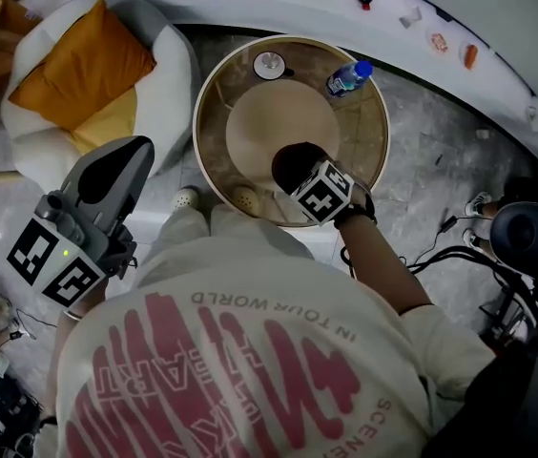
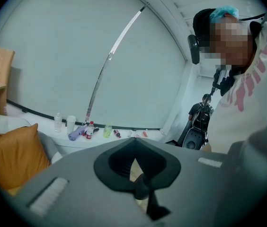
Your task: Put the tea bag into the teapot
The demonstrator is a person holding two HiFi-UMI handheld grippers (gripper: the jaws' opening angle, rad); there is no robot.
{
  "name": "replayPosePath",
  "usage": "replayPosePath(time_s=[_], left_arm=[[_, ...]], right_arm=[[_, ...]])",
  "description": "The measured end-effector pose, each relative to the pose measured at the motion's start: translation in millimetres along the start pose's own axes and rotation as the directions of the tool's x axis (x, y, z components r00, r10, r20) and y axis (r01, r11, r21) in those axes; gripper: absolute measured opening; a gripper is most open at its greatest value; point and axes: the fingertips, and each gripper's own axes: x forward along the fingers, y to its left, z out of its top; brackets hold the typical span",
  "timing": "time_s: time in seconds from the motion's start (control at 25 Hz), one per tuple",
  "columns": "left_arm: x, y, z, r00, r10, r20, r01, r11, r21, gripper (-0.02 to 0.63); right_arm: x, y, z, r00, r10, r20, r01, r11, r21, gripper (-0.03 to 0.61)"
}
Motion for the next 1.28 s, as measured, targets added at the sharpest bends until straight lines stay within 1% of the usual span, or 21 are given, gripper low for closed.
replayPosePath(time_s=[0.16, 0.48, 0.68, 0.84, 1.0, 1.2, 1.24, 1.28], left_arm=[[-6, 0, -8, 1.000, 0.019, 0.005, -0.019, 1.000, -0.013, 0.014], [-25, -13, -19, 0.998, 0.039, 0.040, -0.039, 0.999, -0.011, 0.015], [-29, -14, -19, 0.998, 0.040, 0.047, -0.040, 0.999, -0.010, 0.014], [-30, -16, -21, 0.998, 0.038, 0.043, -0.037, 0.999, -0.008, 0.015], [-30, -17, -23, 0.999, 0.030, 0.043, -0.030, 0.999, -0.012, 0.014], [-26, -26, -23, 0.999, -0.008, 0.046, 0.008, 1.000, -0.001, 0.014], [-25, -28, -23, 0.999, -0.014, 0.045, 0.014, 1.000, 0.003, 0.014], [-25, -29, -23, 0.999, -0.021, 0.042, 0.020, 1.000, 0.005, 0.015]], right_arm=[[4, 1, 1, 1.000, -0.001, -0.024, -0.001, 0.999, -0.052, 0.017], [4, 9, -7, 0.999, -0.003, -0.043, 0.000, 0.997, -0.078, 0.018], [3, 5, -5, 0.999, -0.012, -0.031, 0.010, 0.999, -0.050, 0.035], [0, 0, -6, 0.999, -0.029, -0.021, 0.029, 0.999, -0.035, 0.075], [-6, -1, -5, 0.999, -0.051, -0.001, 0.051, 0.999, -0.014, 0.075], [-19, 4, -6, 0.997, -0.070, 0.027, 0.069, 0.997, 0.027, 0.075], [-23, 3, -5, 0.996, -0.080, 0.043, 0.078, 0.996, 0.042, 0.068], [-29, 1, -3, 0.994, -0.089, 0.065, 0.085, 0.994, 0.067, 0.047]])
